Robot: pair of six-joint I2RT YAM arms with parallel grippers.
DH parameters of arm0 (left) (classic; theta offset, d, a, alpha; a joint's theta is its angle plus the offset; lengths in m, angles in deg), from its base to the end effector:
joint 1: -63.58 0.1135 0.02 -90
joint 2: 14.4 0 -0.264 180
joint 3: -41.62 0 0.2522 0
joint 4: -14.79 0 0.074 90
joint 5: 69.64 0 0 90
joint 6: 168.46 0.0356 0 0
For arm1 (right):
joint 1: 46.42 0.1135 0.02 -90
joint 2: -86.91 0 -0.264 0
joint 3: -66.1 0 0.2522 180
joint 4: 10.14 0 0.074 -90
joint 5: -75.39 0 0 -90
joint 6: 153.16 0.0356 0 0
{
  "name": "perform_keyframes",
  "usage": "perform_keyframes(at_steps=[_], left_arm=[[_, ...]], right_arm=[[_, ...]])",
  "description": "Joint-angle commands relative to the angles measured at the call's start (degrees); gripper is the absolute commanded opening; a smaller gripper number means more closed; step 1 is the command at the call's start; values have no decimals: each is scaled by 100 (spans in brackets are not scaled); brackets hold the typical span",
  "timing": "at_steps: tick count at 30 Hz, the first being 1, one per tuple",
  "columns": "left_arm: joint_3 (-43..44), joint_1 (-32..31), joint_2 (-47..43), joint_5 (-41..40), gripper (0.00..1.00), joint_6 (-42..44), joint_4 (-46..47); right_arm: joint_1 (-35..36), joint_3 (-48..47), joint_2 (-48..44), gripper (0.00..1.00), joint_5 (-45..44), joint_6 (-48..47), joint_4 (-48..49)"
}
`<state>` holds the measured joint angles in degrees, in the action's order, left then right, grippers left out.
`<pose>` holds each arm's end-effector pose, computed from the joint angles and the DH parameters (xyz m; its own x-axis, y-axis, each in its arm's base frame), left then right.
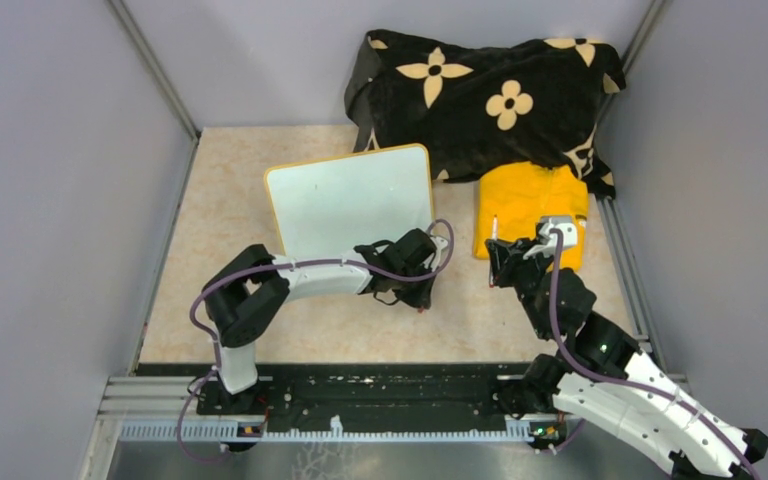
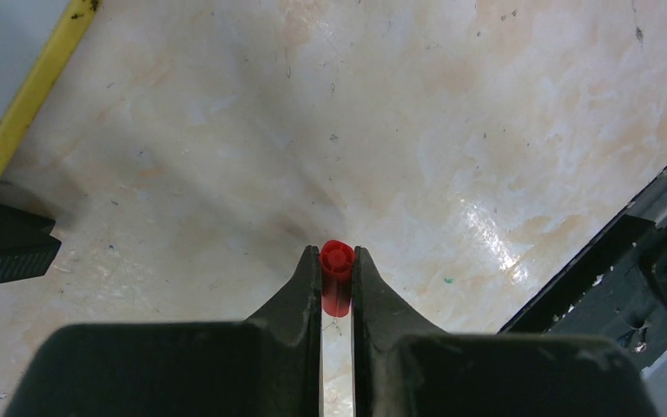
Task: Write a sentence on the whiteboard
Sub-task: Place the pen cap at the center of the board.
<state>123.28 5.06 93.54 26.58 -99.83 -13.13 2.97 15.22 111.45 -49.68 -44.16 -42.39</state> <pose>0.2011 -0.3358 0.1643 -0.7154 0.4747 -0.5127 0.6660 0.6851 -0.2950 0.0861 0.0690 0.3244 -0.1445 0.2408 -0.9598 -0.2139 0.9394 0.2679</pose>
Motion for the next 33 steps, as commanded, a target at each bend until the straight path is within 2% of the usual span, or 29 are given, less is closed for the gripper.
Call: perform_keyframes(at_steps=[1, 16, 33], left_arm=[[179, -29, 129, -39, 13, 10, -57], [153, -36, 210, -261, 29, -43, -238], [319, -45, -60, -386, 38, -50, -370]], right_arm=[[18, -63, -54, 0, -97, -120, 129], [16, -93, 51, 0, -6, -134, 143], [17, -120, 69, 0, 53, -101, 109]])
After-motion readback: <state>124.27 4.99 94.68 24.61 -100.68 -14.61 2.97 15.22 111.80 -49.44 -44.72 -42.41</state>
